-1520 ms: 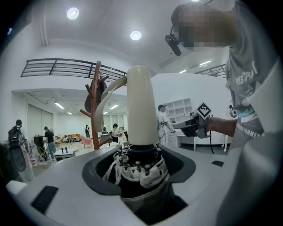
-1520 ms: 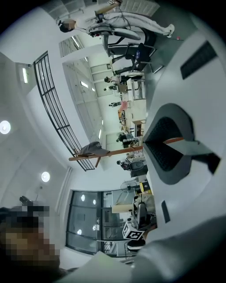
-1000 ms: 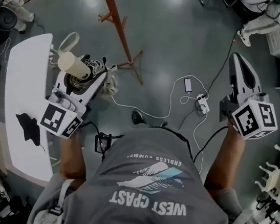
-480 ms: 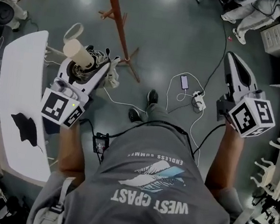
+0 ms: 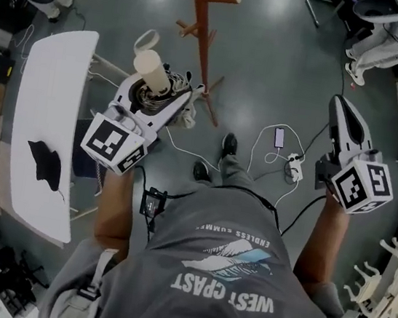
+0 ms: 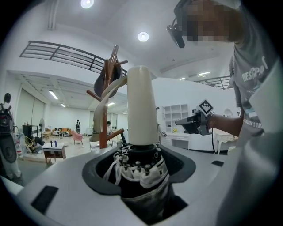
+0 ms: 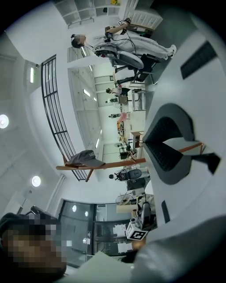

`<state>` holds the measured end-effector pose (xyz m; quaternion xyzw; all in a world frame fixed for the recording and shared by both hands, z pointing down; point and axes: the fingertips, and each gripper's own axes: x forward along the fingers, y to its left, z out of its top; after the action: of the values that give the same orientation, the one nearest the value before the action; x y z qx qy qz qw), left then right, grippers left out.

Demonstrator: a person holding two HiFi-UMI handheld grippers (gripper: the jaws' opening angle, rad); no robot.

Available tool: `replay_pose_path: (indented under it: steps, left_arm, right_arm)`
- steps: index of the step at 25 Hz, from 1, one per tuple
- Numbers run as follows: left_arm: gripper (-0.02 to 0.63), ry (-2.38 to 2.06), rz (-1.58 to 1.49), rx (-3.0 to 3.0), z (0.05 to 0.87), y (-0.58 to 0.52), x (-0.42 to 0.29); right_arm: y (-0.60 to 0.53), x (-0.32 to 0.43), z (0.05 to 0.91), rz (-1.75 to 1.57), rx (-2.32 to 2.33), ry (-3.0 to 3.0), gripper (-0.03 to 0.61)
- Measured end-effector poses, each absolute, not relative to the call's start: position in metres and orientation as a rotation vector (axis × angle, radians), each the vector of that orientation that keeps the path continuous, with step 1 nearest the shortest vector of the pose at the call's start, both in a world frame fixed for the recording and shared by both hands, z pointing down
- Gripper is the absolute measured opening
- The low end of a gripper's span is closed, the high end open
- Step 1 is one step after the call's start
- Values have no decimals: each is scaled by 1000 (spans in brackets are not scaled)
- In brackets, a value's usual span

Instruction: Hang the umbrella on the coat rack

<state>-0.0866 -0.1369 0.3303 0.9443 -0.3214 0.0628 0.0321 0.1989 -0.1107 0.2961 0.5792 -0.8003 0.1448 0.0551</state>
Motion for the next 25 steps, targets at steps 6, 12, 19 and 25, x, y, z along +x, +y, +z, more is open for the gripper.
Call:
replay_pose_path:
  steps: [6,12,19,25]
  left_arm:
    - [267,-992,238,2855,347,-150,-74]
    - [267,-1013,280,2820,366,-173,-64]
    - [267,-1016,312,2744,396,-192,-58]
    - [267,-1018,324,2700,420,-209,-59]
  right_arm:
    - [-129,201,316,519,1696,-2437,23]
    - [-159,202,330,547,1641,-2463,23]
    - [-179,204,349,604,1593,-2452,23]
    - [-199,200,364,631,1558,-2438,23]
